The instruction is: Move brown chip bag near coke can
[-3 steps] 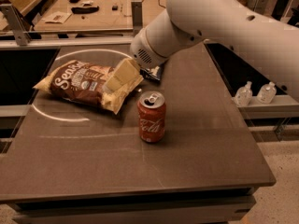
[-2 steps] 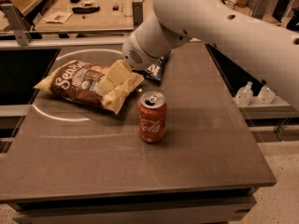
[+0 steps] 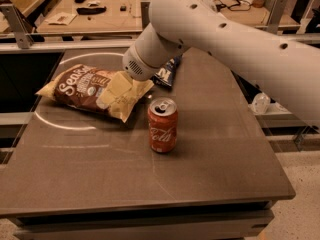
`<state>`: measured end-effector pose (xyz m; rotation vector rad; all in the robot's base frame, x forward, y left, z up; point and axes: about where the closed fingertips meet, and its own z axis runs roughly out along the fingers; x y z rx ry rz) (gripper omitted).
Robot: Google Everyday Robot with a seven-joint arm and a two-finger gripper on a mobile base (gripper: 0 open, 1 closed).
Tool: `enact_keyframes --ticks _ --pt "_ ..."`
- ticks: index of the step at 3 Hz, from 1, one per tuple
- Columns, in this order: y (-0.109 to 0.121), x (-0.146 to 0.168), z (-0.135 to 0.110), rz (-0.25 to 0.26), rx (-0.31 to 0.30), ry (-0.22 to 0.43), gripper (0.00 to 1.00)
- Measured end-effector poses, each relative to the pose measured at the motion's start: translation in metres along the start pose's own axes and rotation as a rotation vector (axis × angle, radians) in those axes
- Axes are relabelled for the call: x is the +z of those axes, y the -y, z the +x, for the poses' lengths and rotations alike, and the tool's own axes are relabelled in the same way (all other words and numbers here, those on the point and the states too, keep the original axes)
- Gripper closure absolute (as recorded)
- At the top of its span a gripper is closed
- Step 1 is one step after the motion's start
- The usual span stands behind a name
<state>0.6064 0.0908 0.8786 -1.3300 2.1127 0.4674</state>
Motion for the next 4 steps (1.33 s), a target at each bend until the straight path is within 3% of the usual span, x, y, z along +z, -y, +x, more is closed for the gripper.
enact_keyframes --ticks 1,2,4 --pt "0.001 0.017 0.003 -0.023 0.008 -0.025 0.00" --pt "-0.003 0.033 0.004 -0.069 -0.006 -0.054 0.18" --pt "-0.011 0.040 -0.006 -0.128 -0.064 -0.031 0.64"
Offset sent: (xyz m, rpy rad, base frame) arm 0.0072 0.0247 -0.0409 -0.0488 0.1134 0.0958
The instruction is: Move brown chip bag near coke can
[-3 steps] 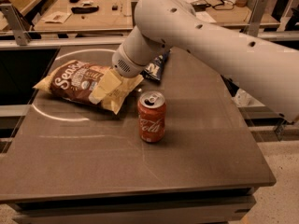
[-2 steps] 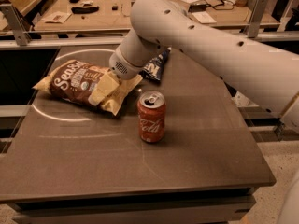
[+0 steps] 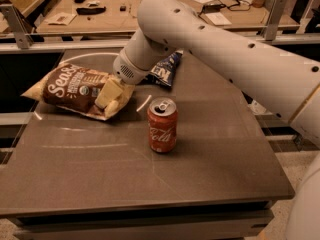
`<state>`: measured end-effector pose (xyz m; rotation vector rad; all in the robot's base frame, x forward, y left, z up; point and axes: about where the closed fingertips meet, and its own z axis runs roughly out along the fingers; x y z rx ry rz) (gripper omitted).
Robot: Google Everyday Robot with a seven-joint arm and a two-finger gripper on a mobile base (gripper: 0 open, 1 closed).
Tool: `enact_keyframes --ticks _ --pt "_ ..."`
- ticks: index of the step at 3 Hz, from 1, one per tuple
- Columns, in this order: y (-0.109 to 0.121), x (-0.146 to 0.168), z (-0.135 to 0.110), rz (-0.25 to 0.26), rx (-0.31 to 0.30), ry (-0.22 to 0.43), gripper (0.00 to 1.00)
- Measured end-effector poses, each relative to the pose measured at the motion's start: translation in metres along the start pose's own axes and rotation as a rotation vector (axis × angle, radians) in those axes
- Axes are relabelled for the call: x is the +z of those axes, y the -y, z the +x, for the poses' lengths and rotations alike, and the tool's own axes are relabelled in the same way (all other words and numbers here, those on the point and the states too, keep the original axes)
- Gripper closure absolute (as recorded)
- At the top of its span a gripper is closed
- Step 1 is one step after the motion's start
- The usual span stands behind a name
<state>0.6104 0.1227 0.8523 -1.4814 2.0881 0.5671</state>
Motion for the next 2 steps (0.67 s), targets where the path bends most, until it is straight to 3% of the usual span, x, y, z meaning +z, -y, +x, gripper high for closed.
enact_keyframes --ticks 1,2 --pt "0.001 -0.010 -0.009 0.007 -0.023 0.019 0.87" --pt "-0.001 -0.039 -0.017 0.044 -0.031 0.034 1.00"
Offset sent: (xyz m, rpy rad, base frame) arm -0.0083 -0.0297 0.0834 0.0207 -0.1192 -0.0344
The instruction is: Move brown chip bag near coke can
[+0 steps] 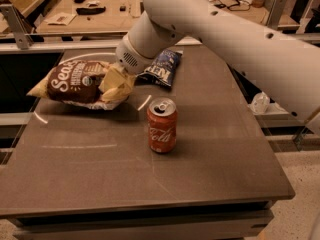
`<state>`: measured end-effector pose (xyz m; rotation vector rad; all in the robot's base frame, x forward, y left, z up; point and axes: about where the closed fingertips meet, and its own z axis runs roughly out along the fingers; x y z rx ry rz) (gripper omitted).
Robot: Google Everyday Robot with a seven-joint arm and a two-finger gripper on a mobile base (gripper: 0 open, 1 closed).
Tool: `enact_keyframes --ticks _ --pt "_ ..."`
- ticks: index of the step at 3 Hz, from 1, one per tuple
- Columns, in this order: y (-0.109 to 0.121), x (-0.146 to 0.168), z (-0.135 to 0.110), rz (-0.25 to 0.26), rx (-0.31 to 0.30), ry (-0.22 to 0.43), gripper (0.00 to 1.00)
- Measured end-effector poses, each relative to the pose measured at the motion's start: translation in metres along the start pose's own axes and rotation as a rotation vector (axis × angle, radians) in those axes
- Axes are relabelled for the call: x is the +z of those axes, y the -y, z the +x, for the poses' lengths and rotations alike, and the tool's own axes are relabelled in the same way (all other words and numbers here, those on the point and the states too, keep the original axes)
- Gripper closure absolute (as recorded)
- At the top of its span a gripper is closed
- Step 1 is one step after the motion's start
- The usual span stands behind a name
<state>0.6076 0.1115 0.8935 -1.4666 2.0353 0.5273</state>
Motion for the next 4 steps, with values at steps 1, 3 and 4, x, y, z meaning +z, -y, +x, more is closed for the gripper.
enact_keyframes --ticks 1,3,4 --pt "0.000 -0.032 -0.003 0.035 0.006 0.007 1.00" --pt "0.006 -0.089 0.024 0.137 0.069 -0.010 1.00" --pt "0.009 -0.112 0.049 0.181 0.123 -0.029 1.00"
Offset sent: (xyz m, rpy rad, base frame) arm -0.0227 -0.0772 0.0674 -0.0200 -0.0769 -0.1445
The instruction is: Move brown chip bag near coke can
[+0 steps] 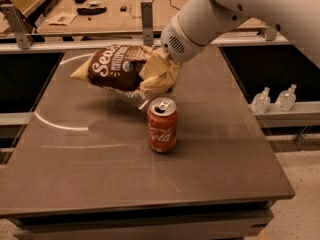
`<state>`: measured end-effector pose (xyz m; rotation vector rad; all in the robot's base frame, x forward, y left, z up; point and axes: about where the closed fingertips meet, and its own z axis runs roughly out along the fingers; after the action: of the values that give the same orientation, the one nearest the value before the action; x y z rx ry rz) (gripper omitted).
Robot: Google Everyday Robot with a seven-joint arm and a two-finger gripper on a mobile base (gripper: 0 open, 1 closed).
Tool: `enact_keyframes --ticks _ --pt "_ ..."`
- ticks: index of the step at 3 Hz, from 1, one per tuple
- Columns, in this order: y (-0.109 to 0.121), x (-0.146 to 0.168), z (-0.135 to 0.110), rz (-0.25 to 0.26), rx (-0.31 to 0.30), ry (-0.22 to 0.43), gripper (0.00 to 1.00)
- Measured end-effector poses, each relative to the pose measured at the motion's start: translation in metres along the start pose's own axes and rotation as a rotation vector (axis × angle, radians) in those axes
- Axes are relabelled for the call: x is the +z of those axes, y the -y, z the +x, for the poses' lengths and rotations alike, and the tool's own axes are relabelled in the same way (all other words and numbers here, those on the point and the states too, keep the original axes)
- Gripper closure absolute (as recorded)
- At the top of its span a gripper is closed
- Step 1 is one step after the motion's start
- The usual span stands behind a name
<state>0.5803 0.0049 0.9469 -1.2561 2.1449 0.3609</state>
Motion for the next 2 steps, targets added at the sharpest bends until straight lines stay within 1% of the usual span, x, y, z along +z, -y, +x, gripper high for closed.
enact_keyframes --ticks 1,2 --pt "0.007 -0.016 0.022 0.020 0.041 -0.021 1.00" --pt "0.007 -0.020 0.038 -0.012 0.059 -0.046 1.00"
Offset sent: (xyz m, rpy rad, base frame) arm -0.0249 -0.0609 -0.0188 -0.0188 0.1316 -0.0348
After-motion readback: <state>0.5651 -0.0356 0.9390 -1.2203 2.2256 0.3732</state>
